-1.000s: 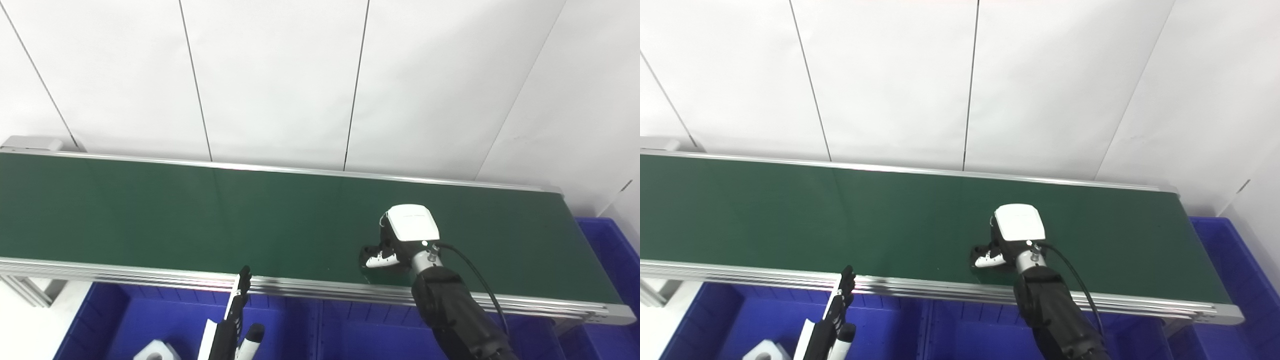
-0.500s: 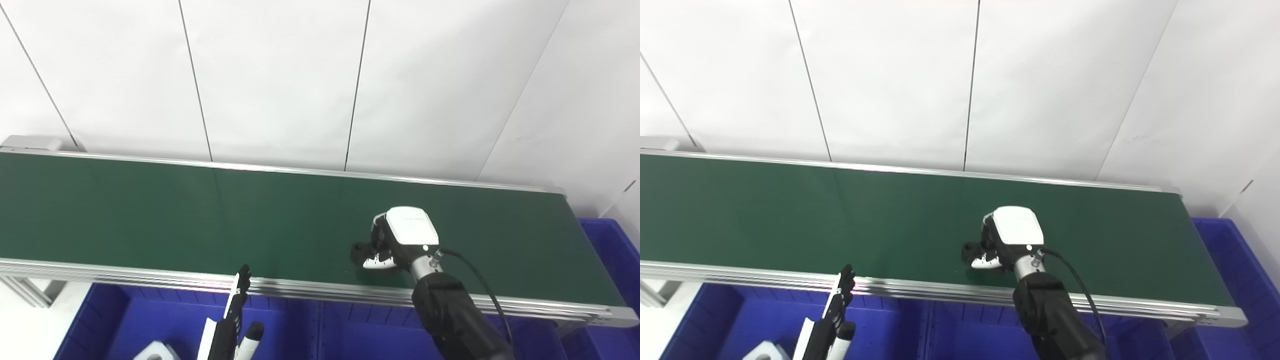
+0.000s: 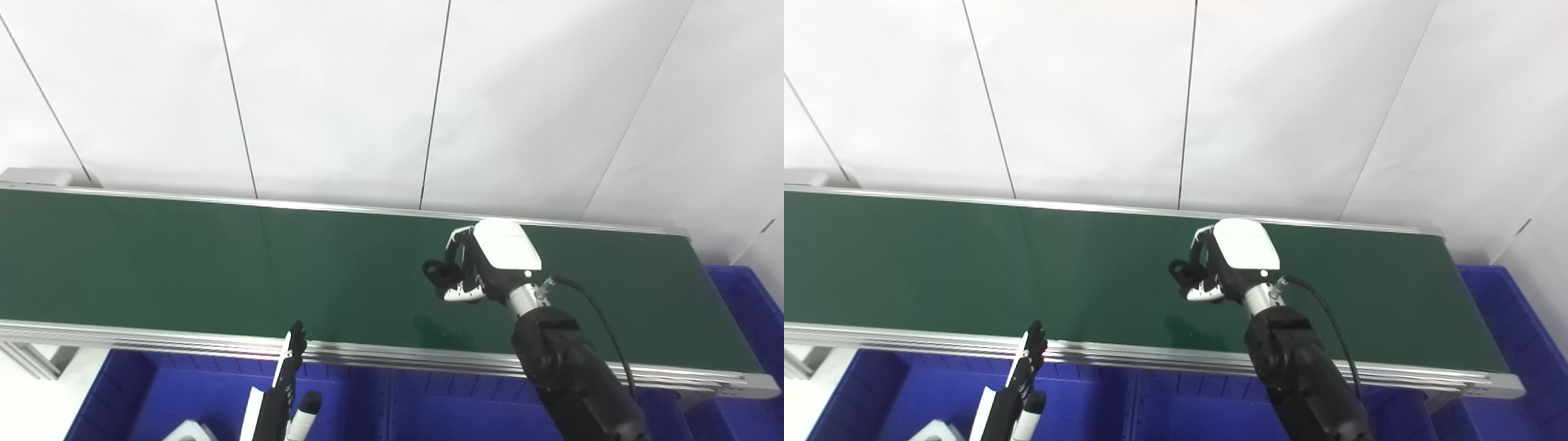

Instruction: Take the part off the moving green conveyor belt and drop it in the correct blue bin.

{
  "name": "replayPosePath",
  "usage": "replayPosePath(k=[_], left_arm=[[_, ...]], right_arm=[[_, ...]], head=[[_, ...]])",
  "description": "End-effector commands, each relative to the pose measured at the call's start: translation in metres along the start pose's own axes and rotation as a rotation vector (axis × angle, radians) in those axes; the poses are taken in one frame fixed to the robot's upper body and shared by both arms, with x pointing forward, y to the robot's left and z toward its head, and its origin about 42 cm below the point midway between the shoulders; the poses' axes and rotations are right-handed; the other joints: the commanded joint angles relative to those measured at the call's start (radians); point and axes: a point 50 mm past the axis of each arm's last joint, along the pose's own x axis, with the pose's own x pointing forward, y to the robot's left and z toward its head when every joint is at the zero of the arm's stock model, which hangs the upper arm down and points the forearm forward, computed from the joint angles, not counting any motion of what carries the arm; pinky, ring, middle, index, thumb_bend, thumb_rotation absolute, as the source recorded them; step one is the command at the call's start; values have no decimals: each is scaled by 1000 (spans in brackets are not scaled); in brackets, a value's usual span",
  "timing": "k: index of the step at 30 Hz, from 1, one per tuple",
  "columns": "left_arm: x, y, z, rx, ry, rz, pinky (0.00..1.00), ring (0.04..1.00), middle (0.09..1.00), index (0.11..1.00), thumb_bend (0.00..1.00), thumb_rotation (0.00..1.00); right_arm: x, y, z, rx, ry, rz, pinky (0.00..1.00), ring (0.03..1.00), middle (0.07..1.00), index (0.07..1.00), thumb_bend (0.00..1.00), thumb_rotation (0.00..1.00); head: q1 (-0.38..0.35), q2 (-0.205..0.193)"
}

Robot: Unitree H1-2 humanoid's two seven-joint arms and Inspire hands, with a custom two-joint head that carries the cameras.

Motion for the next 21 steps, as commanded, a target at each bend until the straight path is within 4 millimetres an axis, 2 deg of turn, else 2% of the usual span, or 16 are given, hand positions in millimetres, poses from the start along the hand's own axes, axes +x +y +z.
replayPosePath(k=[1, 6, 8, 10, 12, 14, 18, 20, 21], left_arm=[[3, -1, 7, -9, -30, -1, 986, 982, 1000, 1000, 685, 1000], [3, -2, 7, -9, -33, 2, 977, 976, 1000, 1000, 675, 1000], [3, -2, 8, -11, -34, 0, 979, 978, 1000, 1000, 665, 1000], [4, -1, 10, -16, -36, 0, 979, 979, 1000, 1000, 664, 1000], [3, 1, 12, -15, -38, -1, 972, 977, 1000, 1000, 659, 1000], [4, 3, 15, -13, -39, -4, 966, 977, 1000, 1000, 643, 1000], [4, 10, 21, -24, -33, -27, 983, 992, 1000, 1000, 633, 1000], [4, 13, 24, -28, -31, -35, 997, 999, 1000, 1000, 625, 1000], [5, 15, 26, -47, -32, -41, 998, 1000, 1000, 1000, 624, 1000]], right_arm=[[2, -24, 13, 5, -75, -61, 123, 171, 230, 469, 504, 158], [-20, -31, 23, 17, -100, -48, 143, 199, 266, 472, 502, 163], [-34, -28, 25, 29, -108, -35, 210, 280, 362, 485, 500, 163], [-51, -24, 25, 44, -121, -24, 216, 280, 359, 484, 500, 163], [-67, -19, 25, 68, -127, -13, 174, 224, 292, 476, 501, 163], [-79, -17, 27, 82, -128, -2, 166, 220, 297, 478, 502, 163], [-115, -4, 30, 110, -115, 43, 190, 253, 341, 484, 502, 162], [-123, -2, 32, 110, -112, 52, 193, 253, 337, 485, 502, 161], [-129, 0, 32, 117, -103, 62, 194, 253, 337, 485, 502, 161]], head=[[1, 1], [0, 4], [-3, 14], [-8, 21], [-15, 30], [-25, 44], [-57, 97], [-61, 103], [-76, 136]])
